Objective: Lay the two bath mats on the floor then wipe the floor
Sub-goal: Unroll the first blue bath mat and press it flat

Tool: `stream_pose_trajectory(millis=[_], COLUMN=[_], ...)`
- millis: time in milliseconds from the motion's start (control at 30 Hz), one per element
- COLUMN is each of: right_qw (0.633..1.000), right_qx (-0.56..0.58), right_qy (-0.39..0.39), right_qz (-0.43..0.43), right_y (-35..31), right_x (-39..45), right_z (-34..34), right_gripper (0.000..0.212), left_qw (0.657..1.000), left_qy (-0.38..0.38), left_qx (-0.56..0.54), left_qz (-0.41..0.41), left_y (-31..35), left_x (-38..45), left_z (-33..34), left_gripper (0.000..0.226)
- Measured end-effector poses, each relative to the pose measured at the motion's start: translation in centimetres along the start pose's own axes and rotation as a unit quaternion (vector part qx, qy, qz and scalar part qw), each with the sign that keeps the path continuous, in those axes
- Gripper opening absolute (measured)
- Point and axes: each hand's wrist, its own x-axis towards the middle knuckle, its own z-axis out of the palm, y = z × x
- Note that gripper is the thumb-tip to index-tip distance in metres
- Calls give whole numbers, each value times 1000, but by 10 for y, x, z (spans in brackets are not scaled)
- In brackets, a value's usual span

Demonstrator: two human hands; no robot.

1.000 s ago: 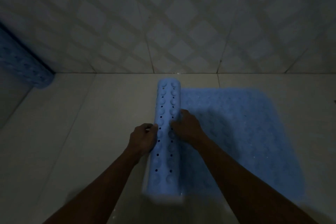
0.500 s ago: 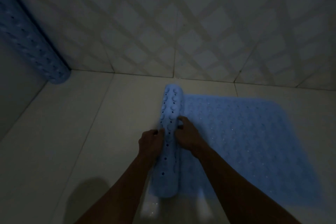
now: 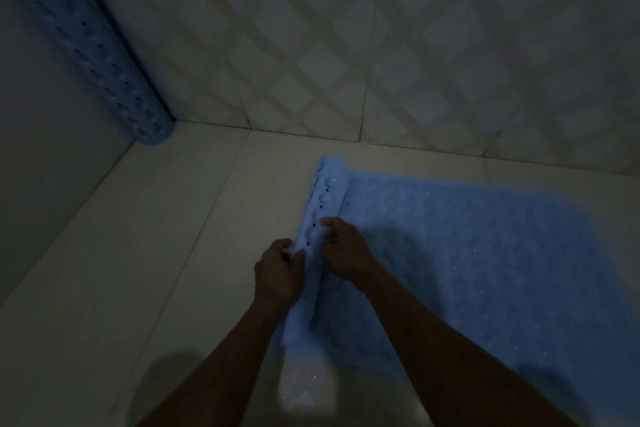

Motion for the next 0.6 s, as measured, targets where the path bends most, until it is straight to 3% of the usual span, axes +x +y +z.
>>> stream_pose_trajectory(millis=[100,233,300,433,600], right_qw=[999,997,995,996,996], right_qx=[27,51,80,79,36], right_qy=[-3,25,9,-15,-45], right_qz=[-21,-57,-52,-46,-70], right_y=[-1,4,6,7,9], right_x=[7,12,16,21,20], right_z=[3,7,7,7,3], right_gripper=[46,44,43,43,59], left_qw=[999,995,993,990,986], left_qy=[36,13,-18,-37,2], left_qx=[6,25,64,118,161], left_qz=[38,97,94,70,40], left_y=[-3,-8,-8,-8,-17], left_x=[-8,-19,-17,-14,-9], left_z=[-3,2,4,6,4], left_gripper=[37,43,54,55,53])
